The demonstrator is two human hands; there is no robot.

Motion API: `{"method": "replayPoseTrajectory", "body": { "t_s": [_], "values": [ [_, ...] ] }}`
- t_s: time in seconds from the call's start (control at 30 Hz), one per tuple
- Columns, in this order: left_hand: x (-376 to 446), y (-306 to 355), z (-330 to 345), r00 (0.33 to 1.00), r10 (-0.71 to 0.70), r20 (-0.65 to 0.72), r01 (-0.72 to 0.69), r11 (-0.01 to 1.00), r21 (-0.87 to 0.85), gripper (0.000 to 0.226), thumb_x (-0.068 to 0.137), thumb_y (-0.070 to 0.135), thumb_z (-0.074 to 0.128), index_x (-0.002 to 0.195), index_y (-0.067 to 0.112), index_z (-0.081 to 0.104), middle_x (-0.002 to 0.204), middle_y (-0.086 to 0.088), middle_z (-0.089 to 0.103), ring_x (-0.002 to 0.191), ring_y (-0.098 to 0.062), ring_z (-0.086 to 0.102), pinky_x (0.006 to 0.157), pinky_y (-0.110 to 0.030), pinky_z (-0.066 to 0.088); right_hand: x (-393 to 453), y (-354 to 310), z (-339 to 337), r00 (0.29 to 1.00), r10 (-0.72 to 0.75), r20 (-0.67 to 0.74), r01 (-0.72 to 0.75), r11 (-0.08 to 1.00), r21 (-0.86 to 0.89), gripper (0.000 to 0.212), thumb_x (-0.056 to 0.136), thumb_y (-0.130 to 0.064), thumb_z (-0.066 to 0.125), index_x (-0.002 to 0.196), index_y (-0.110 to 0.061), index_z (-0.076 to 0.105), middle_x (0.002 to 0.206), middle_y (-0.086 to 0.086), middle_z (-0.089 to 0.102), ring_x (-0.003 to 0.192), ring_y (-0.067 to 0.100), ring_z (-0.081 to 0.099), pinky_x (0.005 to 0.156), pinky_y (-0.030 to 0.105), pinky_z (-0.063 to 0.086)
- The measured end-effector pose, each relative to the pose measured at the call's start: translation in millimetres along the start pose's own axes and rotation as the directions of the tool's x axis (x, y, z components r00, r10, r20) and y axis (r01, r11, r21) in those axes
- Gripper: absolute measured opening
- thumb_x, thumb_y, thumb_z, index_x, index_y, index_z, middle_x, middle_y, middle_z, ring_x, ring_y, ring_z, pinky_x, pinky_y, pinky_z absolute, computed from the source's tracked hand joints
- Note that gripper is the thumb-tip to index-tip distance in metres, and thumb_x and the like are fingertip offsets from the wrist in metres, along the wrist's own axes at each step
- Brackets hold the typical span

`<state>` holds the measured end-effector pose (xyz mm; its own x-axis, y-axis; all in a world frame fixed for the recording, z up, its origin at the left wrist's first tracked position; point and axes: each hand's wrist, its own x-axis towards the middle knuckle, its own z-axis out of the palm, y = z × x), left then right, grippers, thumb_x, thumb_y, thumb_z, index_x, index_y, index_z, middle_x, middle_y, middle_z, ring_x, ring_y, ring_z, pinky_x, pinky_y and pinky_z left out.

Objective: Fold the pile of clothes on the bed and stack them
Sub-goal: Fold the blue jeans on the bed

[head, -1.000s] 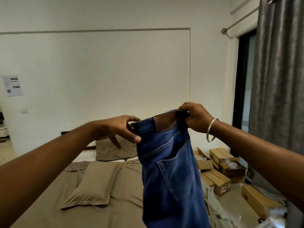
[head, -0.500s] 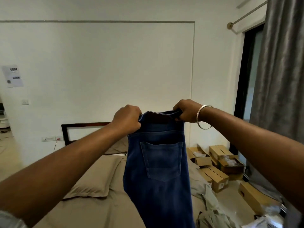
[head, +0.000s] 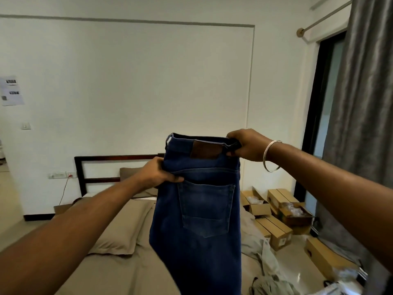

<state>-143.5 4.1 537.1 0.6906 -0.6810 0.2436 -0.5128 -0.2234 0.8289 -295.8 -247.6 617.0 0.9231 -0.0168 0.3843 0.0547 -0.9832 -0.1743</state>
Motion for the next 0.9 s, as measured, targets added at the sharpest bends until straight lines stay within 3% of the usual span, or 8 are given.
{"method": "replayPoseTrajectory", "body": {
  "t_s": [0.13, 0.27, 0.37, 0.47, 0.57, 0.7, 0.8, 0.9],
  "values": [
    [-8, 21, -2, 0.986, -0.061, 0.153, 0.052, 0.997, 0.063, 0.065, 0.050, 0.027, 0.089, 0.111, 0.023, 0.067, 0.105, 0.000, 0.075, 0.097, -0.021, 0.071, 0.081, -0.042, 0.060, 4, 11, 0, 0.975, 0.104, 0.194, -0.147, 0.964, 0.223, 0.006, 0.084, -0.009, 0.071, 0.089, -0.010, 0.068, 0.085, 0.008, 0.068, 0.087, 0.027, 0.064, 0.075, 0.036, 0.054],
    [-13, 35, -30, 0.876, -0.243, 0.417, 0.220, 0.970, 0.101, 0.085, 0.047, 0.020, 0.088, 0.126, 0.019, 0.055, 0.120, -0.011, 0.068, 0.108, -0.036, 0.066, 0.090, -0.052, 0.055, 3, 19, -13, 0.814, -0.109, 0.571, -0.369, 0.661, 0.653, 0.017, 0.077, -0.003, 0.065, 0.090, -0.010, 0.074, 0.089, 0.012, 0.073, 0.083, 0.025, 0.070, 0.071, 0.040, 0.060],
    [-7, 39, -40, 0.776, -0.343, 0.530, 0.264, 0.939, 0.221, 0.069, 0.061, 0.015, 0.085, 0.124, 0.013, 0.059, 0.118, -0.014, 0.069, 0.108, -0.037, 0.066, 0.091, -0.051, 0.054, 20, 19, -4, 0.698, -0.107, 0.708, -0.437, 0.720, 0.539, 0.025, 0.078, -0.008, 0.066, 0.102, -0.013, 0.069, 0.098, 0.014, 0.072, 0.090, 0.033, 0.069, 0.069, 0.048, 0.060],
    [18, 17, -35, 0.815, -0.463, 0.349, 0.314, 0.859, 0.404, 0.046, 0.072, 0.016, 0.084, 0.110, 0.027, 0.059, 0.109, -0.001, 0.069, 0.099, -0.022, 0.066, 0.071, -0.034, 0.058, 51, 19, 23, 0.666, 0.148, 0.731, -0.459, 0.854, 0.245, 0.024, 0.093, -0.013, 0.063, 0.115, -0.021, 0.061, 0.110, 0.014, 0.066, 0.091, 0.035, 0.070, 0.056, 0.036, 0.059],
    [57, -22, -27, 0.849, -0.501, 0.166, 0.400, 0.816, 0.416, 0.051, 0.072, 0.020, 0.085, 0.113, 0.025, 0.055, 0.113, 0.000, 0.063, 0.101, -0.020, 0.061, 0.069, -0.032, 0.056, 87, 17, 69, 0.748, 0.284, 0.601, -0.457, 0.876, 0.155, 0.023, 0.099, -0.015, 0.055, 0.120, -0.023, 0.058, 0.112, 0.013, 0.062, 0.087, 0.037, 0.072, 0.058, 0.037, 0.058],
    [129, -55, -37, 0.951, -0.240, -0.194, 0.306, 0.816, 0.491, 0.045, 0.073, 0.023, 0.083, 0.113, 0.011, 0.064, 0.109, -0.011, 0.070, 0.097, -0.027, 0.067, 0.077, -0.035, 0.057, 148, 23, 115, 0.964, 0.260, 0.049, -0.263, 0.962, 0.068, 0.026, 0.094, -0.008, 0.051, 0.116, -0.013, 0.064, 0.114, 0.015, 0.066, 0.104, 0.035, 0.062, 0.079, 0.032, 0.045],
    [171, -74, -48, 0.913, -0.062, -0.404, 0.270, 0.832, 0.484, 0.045, 0.078, 0.030, 0.079, 0.116, 0.008, 0.066, 0.112, -0.014, 0.070, 0.107, -0.029, 0.064, 0.078, -0.029, 0.046, 181, 37, 132, 0.946, 0.279, -0.167, -0.229, 0.935, 0.270, 0.024, 0.090, -0.001, 0.050, 0.104, -0.013, 0.065, 0.094, 0.010, 0.063, 0.095, 0.030, 0.061, 0.071, 0.026, 0.039],
    [188, -73, -53, 0.832, 0.105, -0.544, 0.132, 0.916, 0.379, 0.016, 0.081, 0.019, 0.073, 0.097, 0.015, 0.070, 0.091, -0.001, 0.065, 0.094, -0.012, 0.058, 0.061, -0.017, 0.031, 191, 40, 130, 0.901, 0.268, -0.342, -0.127, 0.915, 0.382, 0.027, 0.083, 0.003, 0.049, 0.097, -0.014, 0.064, 0.088, 0.004, 0.063, 0.086, 0.022, 0.058, 0.071, 0.031, 0.047]
  ]
}}
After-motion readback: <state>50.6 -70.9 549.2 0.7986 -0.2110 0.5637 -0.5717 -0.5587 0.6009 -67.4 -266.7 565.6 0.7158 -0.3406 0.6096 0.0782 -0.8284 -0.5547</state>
